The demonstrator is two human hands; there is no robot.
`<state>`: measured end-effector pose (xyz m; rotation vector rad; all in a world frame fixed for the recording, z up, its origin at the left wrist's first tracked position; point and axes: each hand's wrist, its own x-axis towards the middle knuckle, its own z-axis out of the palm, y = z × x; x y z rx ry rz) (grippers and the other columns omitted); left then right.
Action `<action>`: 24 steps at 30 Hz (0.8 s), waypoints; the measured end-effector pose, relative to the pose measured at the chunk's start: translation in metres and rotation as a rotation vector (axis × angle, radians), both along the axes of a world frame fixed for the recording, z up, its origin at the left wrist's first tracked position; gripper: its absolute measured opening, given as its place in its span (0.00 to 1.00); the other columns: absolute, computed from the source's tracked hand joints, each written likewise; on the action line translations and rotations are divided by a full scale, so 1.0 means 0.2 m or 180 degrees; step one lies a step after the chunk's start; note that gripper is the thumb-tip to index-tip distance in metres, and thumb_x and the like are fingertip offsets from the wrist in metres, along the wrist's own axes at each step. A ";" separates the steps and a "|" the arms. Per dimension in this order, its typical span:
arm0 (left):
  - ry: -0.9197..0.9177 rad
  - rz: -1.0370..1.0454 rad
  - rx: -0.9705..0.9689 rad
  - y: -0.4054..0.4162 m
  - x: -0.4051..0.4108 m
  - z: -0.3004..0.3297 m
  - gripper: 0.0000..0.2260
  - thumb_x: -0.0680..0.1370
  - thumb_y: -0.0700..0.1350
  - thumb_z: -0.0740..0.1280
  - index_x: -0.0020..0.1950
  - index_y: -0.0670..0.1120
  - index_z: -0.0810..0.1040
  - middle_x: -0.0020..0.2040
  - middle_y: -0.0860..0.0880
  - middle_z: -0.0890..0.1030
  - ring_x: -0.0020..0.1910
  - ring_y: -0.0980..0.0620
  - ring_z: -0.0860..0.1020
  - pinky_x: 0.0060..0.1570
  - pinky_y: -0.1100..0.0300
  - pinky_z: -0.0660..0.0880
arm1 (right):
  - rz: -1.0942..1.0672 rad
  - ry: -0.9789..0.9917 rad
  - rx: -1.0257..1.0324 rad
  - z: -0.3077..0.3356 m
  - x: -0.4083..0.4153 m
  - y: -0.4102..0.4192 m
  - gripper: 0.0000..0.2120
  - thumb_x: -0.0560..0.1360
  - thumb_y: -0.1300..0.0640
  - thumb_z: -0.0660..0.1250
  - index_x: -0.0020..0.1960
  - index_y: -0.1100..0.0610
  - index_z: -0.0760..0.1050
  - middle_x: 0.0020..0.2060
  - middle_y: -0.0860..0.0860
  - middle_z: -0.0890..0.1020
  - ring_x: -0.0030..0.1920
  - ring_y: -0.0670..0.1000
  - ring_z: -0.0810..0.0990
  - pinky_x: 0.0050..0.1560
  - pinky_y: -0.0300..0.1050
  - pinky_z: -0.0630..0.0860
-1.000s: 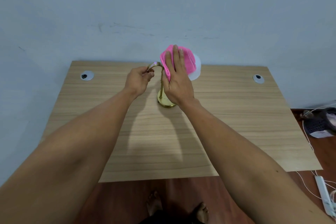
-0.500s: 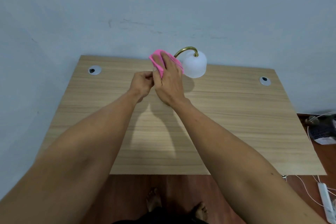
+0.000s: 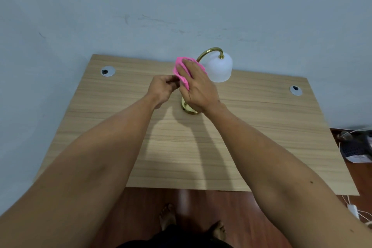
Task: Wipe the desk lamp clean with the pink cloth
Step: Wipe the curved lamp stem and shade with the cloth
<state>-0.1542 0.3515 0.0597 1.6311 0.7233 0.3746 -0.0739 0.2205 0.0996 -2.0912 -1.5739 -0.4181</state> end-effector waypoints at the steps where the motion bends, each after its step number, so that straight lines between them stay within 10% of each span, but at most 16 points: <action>1: -0.0001 0.0003 -0.0030 0.00 0.00 0.00 0.13 0.80 0.30 0.67 0.64 0.33 0.82 0.50 0.48 0.82 0.29 0.70 0.78 0.38 0.75 0.73 | -0.0111 0.0210 0.0135 0.01 -0.02 0.01 0.23 0.83 0.57 0.59 0.76 0.65 0.72 0.74 0.62 0.74 0.76 0.61 0.70 0.78 0.57 0.66; 7: 0.0060 0.0032 -0.0122 0.02 -0.03 0.01 0.11 0.79 0.29 0.66 0.60 0.32 0.83 0.51 0.42 0.83 0.50 0.49 0.79 0.57 0.53 0.78 | 0.0027 -0.0124 -0.0266 -0.05 -0.04 0.02 0.22 0.81 0.53 0.61 0.71 0.61 0.77 0.74 0.66 0.72 0.76 0.67 0.68 0.79 0.60 0.61; 12: 0.0090 -0.0122 -0.0086 0.01 -0.02 0.03 0.13 0.81 0.30 0.66 0.63 0.35 0.82 0.43 0.51 0.82 0.32 0.68 0.80 0.42 0.74 0.75 | 0.0018 0.0178 0.0094 0.00 -0.03 -0.02 0.23 0.84 0.57 0.60 0.76 0.63 0.72 0.76 0.61 0.72 0.78 0.59 0.67 0.78 0.55 0.67; 16: 0.0148 -0.0135 -0.0036 0.04 -0.02 0.02 0.11 0.81 0.31 0.67 0.61 0.34 0.83 0.49 0.45 0.85 0.46 0.58 0.82 0.54 0.62 0.80 | -0.0122 0.0226 0.0125 -0.02 -0.07 0.02 0.22 0.82 0.57 0.62 0.74 0.65 0.74 0.74 0.63 0.74 0.77 0.63 0.68 0.79 0.58 0.64; 24: 0.0081 -0.0241 0.0152 0.04 -0.04 0.01 0.12 0.80 0.29 0.66 0.61 0.34 0.83 0.44 0.52 0.84 0.37 0.68 0.81 0.47 0.70 0.77 | 0.0034 0.0263 0.0136 -0.08 -0.06 -0.01 0.23 0.83 0.55 0.59 0.74 0.65 0.75 0.75 0.62 0.74 0.78 0.65 0.68 0.83 0.48 0.52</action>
